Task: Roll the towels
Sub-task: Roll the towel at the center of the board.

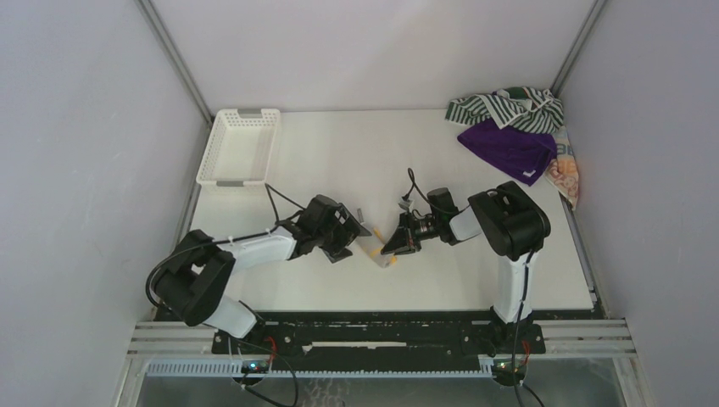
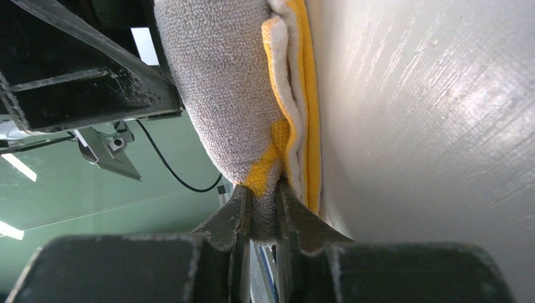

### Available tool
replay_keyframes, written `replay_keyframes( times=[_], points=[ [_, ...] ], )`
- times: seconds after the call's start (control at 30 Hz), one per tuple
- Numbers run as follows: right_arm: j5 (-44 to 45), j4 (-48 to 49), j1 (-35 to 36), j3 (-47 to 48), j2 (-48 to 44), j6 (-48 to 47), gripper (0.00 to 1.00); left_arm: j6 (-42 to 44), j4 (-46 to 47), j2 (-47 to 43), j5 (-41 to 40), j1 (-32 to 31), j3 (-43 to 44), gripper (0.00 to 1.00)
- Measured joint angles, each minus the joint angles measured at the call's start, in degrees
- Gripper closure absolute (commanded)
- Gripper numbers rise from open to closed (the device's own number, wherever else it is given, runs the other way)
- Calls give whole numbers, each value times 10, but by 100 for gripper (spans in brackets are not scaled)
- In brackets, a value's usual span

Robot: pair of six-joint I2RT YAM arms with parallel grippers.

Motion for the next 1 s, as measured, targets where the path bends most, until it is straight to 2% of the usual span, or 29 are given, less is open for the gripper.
replay_keyframes(
  times=[0.13, 0.5, 0.63, 0.77, 1.0],
  points=[
    [1, 2, 0, 0, 1, 12, 89, -20, 24, 11, 0, -8, -9, 21],
    [0, 17, 0, -2, 8, 45, 88, -50, 88, 52, -6, -23, -15, 37],
    [0, 23, 1, -2, 10, 52, 87, -56, 101, 66, -6, -31, -8, 37],
    [0, 24, 6, -2, 11, 58, 83, -60, 102, 78, -11, -42, 4, 38],
    [2, 9, 10, 3, 8, 59, 80, -59, 74, 99, -21, -51, 35, 49]
  ],
)
